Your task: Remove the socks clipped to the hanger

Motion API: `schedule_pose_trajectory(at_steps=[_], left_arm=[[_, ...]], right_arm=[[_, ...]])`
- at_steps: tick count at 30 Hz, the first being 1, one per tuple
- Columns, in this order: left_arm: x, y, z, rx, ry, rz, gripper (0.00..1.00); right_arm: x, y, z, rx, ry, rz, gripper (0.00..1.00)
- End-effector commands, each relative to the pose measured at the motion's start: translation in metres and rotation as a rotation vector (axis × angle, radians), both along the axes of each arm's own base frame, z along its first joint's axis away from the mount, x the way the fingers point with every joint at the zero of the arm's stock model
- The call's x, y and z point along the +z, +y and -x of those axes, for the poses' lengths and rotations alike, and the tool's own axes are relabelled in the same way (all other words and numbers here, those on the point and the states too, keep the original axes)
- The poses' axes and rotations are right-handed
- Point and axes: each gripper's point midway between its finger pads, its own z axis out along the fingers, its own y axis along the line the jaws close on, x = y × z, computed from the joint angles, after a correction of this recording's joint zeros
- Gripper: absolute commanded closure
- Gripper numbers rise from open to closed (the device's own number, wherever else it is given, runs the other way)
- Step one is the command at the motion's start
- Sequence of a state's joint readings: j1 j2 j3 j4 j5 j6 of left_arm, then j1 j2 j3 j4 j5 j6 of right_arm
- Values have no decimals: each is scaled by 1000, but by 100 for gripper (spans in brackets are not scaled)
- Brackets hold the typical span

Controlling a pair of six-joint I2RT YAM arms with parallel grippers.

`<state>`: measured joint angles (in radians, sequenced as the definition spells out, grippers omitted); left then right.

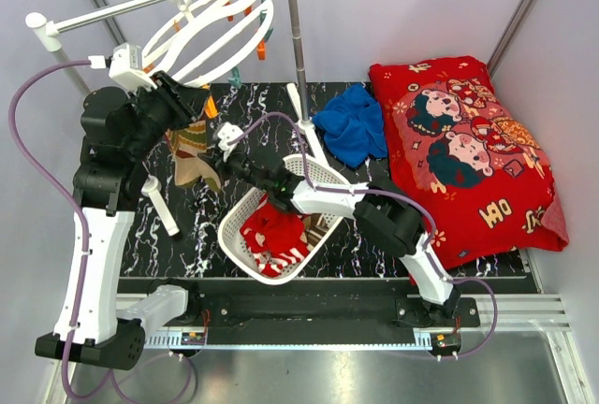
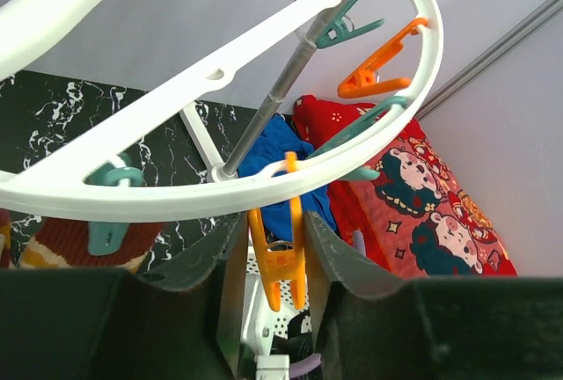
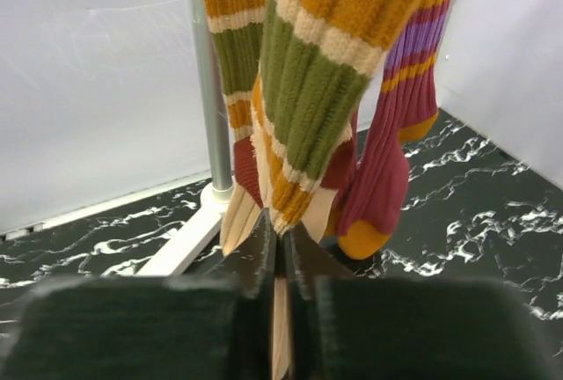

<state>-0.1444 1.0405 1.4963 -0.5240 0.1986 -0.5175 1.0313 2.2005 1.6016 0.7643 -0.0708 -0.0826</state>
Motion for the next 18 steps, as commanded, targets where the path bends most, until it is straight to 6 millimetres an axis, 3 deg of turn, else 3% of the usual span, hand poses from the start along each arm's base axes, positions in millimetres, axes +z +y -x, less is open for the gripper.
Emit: schedule_pose_trajectory(at_steps=[1,3,4,5,6,8,9,11,12,18], left_arm=[[29,2,12,-4,-94,3,60],[26,3,14,-1,-82,1,56],[26,4,15,2,-83,-2,51],[26,4,17,5,-80,-4,49],[27,5,18,6,-79,-6,47],[27,7,22,14,-70,-15,42],[25,8,22,18,-62,-24,41],[22,10,25,26,-42,-34,36],[22,12,28,32,-43,-40,35],[5,22,33,82,14,-68,24]], right_arm=[[76,-28,8,-26,-46,-139,100],[76,-35,15,-19,-29,-141,100],[94,-41,23,3,-32,-169,100],[89,-45,28,15,-19,-159,100],[105,-52,36,31,-26,-183,100],[100,-56,50,70,4,-179,100],[111,-60,60,88,1,-191,100],[107,-65,70,106,13,-179,100],[116,-68,80,125,14,-191,100],[122,-80,108,184,70,-206,100]])
